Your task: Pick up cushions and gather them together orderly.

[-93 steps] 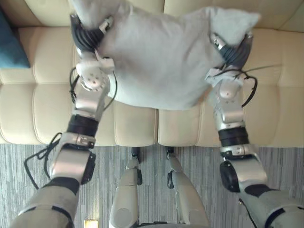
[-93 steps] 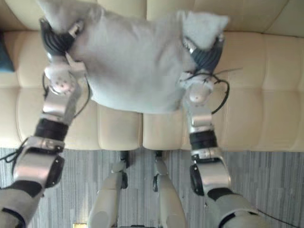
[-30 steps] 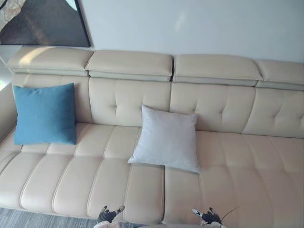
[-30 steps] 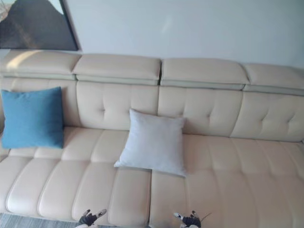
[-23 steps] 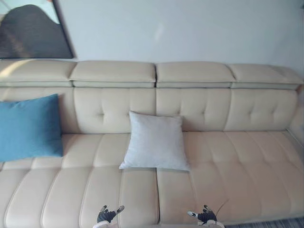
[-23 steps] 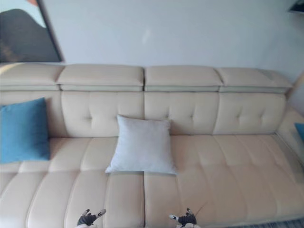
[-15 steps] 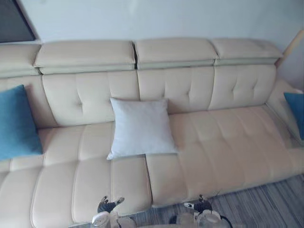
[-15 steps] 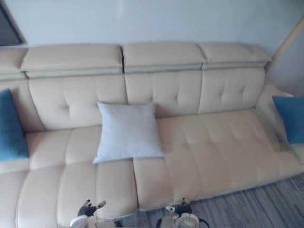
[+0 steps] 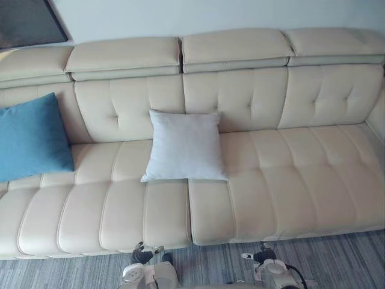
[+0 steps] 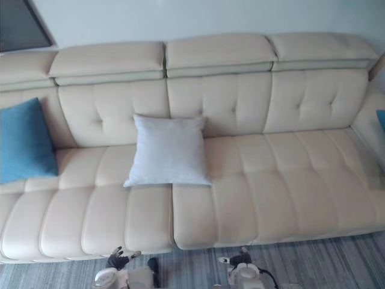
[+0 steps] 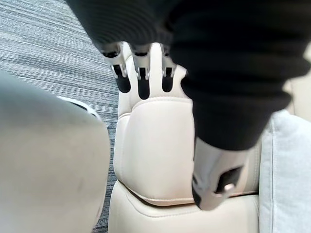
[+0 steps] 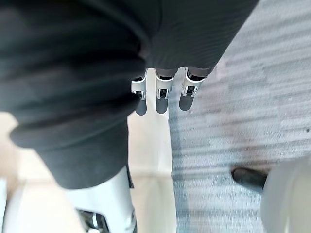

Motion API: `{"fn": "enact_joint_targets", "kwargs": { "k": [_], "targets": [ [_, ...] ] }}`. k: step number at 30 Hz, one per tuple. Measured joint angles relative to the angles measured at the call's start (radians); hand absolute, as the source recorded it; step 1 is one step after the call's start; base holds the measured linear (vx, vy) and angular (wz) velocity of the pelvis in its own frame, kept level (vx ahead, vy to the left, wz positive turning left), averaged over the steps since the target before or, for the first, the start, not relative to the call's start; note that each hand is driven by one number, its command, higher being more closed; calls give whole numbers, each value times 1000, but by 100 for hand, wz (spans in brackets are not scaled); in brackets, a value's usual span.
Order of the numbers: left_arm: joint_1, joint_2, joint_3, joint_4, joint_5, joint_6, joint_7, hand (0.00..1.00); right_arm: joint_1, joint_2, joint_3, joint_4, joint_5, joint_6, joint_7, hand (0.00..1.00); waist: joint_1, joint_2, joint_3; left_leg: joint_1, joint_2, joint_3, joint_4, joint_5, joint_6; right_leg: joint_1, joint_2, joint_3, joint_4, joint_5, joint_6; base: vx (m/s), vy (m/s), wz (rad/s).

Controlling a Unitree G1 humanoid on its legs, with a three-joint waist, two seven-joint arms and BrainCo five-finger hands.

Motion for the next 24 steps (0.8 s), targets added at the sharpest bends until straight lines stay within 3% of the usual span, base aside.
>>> {"fn": "enact_joint_targets", "kwargs": {
  "k": [2, 3, 4, 7, 10, 13, 15, 16, 18, 19, 20, 21, 22, 24],
  "targets": [
    [12, -17, 20, 3, -1, 1, 0, 0, 52, 24, 1, -28, 0, 9, 0, 0, -12, 20, -10, 36, -22, -61, 10, -101, -6, -31, 10, 63, 21, 2, 27, -133, 249, -68],
    [15, -15, 21, 2, -1, 1, 0, 0, 60, 29, -4, -32, 4, 9, 0, 0, -15, 19, -13, 41, -24, -59, -6, -115, 9, -38, 10, 73, 22, 6, 32, -165, 291, -62],
    [19, -4, 35, -3, -11, 2, 0, 0, 63, 55, -15, -36, 3, 10, 1, 0, -17, -3, -18, 49, -37, -24, -37, -109, 19, -52, -8, 102, 1, 27, 37, -108, 184, -50],
    [31, 2, 59, -9, -10, 4, 2, 0, 75, 78, -18, -37, 1, 10, 4, 0, -15, -34, -38, 64, -57, 28, -80, -100, 35, -55, -29, 132, -59, 92, 33, -71, 177, -55],
    [36, 1, 61, -10, -9, 5, 2, 0, 79, 83, -29, -37, 1, 10, 4, 0, -18, -36, -46, 90, -57, 74, -101, -104, 40, -43, -27, 171, -110, 123, 35, -27, 76, -48],
    [35, -12, 95, 12, -8, 7, 1, 0, 78, 82, -31, -38, 3, 10, 4, 0, -19, -29, -68, 105, -41, 127, -121, -104, 38, -79, 8, 234, -118, 152, 36, 92, 1, -73],
    [26, -18, 99, 26, -8, 7, 0, 0, 68, 83, -29, -37, 2, 10, 4, 0, -15, -21, -73, 104, -9, 191, -118, -99, 33, -122, 50, 267, -118, 183, 19, 135, -37, -106],
    [20, -24, 103, 35, -5, 10, -1, 0, 52, 83, -23, -36, 2, 9, 5, 0, -14, -6, -73, 103, 13, 233, -117, -98, 34, -154, 76, 261, -120, 210, -9, 104, -37, -164],
    [9, -37, 119, 48, 4, 20, -1, 0, 26, 83, -6, -36, 3, 7, 7, 0, -13, 19, -69, 103, 44, 287, -119, -94, 40, -208, 117, 144, -130, 282, -78, 92, -46, -184],
    [8, -38, 117, 48, 11, 25, -2, 0, 19, 82, 9, -34, 2, 7, 9, 0, -11, 26, -70, 109, 62, 326, -127, -89, 49, -218, 131, 2, -170, 322, -142, 75, -102, -192],
    [5, -36, 107, 47, 12, 29, -3, 0, 7, 76, 7, -31, 2, 8, 9, 0, -13, 37, -60, 143, 67, 380, -159, -87, 50, -217, 91, -277, -111, 216, -199, 83, -156, -171],
    [2, -31, 92, 47, 12, 30, -3, 0, 7, 72, 2, -26, 2, 9, 9, 0, -16, 25, -57, 164, 56, 404, -172, -87, 49, -215, 67, -377, -78, 156, -204, 92, -192, -132],
    [-5, -27, 73, 50, 13, 33, -3, 0, 12, 61, -1, -22, 3, 8, 10, 0, -18, 30, -49, 193, 46, 442, -176, -89, 46, -197, 43, -453, -47, 118, -180, 83, -146, -105],
    [-12, -21, 57, 49, 14, 40, -6, 0, 13, 30, 0, -5, 2, 7, 9, 0, -22, 48, -40, 234, 50, 460, -169, -90, 43, -183, 78, -384, -45, 120, -162, 63, -67, -99]
  ]
}}
